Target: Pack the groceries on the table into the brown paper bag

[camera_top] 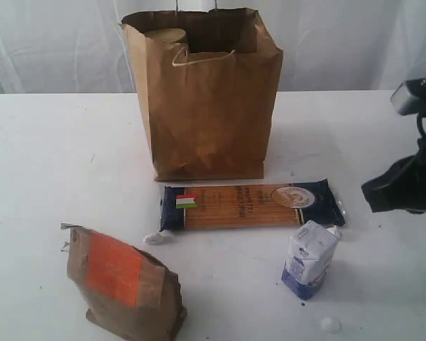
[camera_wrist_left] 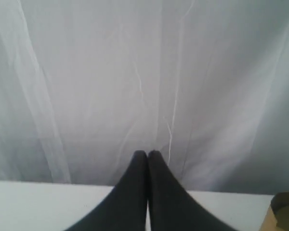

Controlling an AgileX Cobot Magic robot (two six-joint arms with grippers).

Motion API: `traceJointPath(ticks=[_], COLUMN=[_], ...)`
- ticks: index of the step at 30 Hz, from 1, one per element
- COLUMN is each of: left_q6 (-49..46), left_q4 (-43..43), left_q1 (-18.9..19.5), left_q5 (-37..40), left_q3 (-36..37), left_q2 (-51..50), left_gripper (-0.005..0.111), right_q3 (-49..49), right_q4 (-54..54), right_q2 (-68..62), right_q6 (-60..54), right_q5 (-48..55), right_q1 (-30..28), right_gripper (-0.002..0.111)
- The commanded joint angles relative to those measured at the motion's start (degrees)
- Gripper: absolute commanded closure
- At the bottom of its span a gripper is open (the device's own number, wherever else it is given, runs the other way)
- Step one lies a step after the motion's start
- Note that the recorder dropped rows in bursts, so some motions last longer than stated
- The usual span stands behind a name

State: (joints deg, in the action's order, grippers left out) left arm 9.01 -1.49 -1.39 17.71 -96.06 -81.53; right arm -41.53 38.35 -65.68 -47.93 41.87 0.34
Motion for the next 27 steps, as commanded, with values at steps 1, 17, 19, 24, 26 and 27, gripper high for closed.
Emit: traceJointPath(ticks=[1, 17, 19, 24, 26, 27], left_q6=[-4.3, 0.2, 0.2, 0.0, 1.8, 1.8], left_q4=[0.3, -8.5, -8.4, -8.4, -9.8, -10.1], left_q1=[0.1, 0.1, 0.1, 0.1, 0.1, 0.1], left_q5=[-8.8, -43.3, -39.3, -32.4, -36.6, -40.0], left_q3=[13.3, 78.1, 81.4, 85.1, 85.2, 85.2], left_q2=[10.3, 42.3, 46.8, 56.9, 61.2, 63.2], left_gripper=[0.107, 0.107, 0.107, 0.107, 0.107, 0.107], right_q3=[-1.9, -1.9, -2.0, -4.2, -6.2, -7.2], right_q4=[14.3, 26.5, 26.5, 28.6, 29.3, 29.3], right_q2=[0.5, -1.3, -2.2, -5.7, -7.7, -8.5], right_q6=[-11.5, -38.6, -39.5, -39.6, -38.7, -37.9], right_q5=[1.7, 4.9, 3.7, -1.3, -5.2, -6.9], right_q1=[-0.2, 18.8, 21.4, 27.8, 30.5, 31.5], right_gripper=[0.108, 0.108, 0.108, 0.108, 0.108, 0.108])
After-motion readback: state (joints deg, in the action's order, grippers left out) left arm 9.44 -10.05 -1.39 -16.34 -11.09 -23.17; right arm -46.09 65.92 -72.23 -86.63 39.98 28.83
